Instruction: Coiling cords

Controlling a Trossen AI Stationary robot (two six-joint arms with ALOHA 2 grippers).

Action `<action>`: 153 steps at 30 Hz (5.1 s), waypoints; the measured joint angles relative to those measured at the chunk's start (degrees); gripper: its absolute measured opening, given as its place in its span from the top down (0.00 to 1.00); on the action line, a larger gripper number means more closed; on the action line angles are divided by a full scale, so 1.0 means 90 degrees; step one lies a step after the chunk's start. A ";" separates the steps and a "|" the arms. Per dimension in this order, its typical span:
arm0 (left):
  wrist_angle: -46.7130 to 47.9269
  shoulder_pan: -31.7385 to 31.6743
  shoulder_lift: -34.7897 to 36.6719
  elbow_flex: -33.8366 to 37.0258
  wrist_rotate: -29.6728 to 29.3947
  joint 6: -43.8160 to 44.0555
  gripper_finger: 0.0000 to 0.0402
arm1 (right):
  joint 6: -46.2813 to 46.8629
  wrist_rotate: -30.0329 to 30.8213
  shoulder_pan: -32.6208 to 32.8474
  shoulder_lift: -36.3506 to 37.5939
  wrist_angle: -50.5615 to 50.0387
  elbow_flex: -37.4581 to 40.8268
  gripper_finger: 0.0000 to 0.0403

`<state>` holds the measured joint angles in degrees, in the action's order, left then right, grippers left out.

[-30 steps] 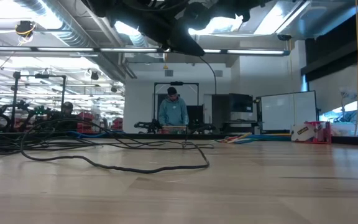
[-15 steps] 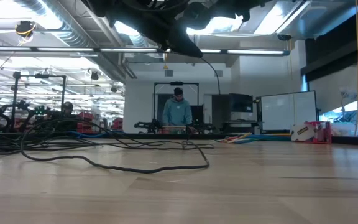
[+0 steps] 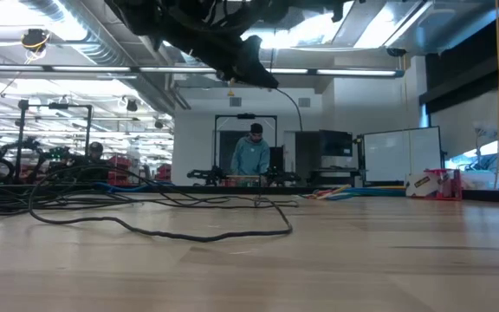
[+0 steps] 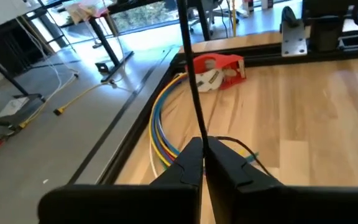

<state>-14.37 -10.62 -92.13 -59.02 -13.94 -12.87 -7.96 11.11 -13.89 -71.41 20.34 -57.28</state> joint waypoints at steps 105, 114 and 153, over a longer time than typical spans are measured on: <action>0.0450 -0.0423 0.1403 0.0012 -0.0445 0.0287 0.99 | -0.1006 0.0345 -0.0002 0.0115 -0.3145 -0.0004 0.98; 0.0323 -0.0363 0.1403 0.0012 -0.0427 0.0212 0.99 | -0.1002 0.0363 -0.0001 0.0113 -0.3111 -0.0004 0.98; 0.0651 -0.0988 0.1403 0.0012 -0.0828 0.0120 0.99 | -0.1618 -0.0375 0.0000 0.0122 -0.2903 -0.0004 0.99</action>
<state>-8.51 -19.52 -79.50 -58.92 -21.39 -11.79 -22.52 7.73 -13.89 -70.30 -5.79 -57.32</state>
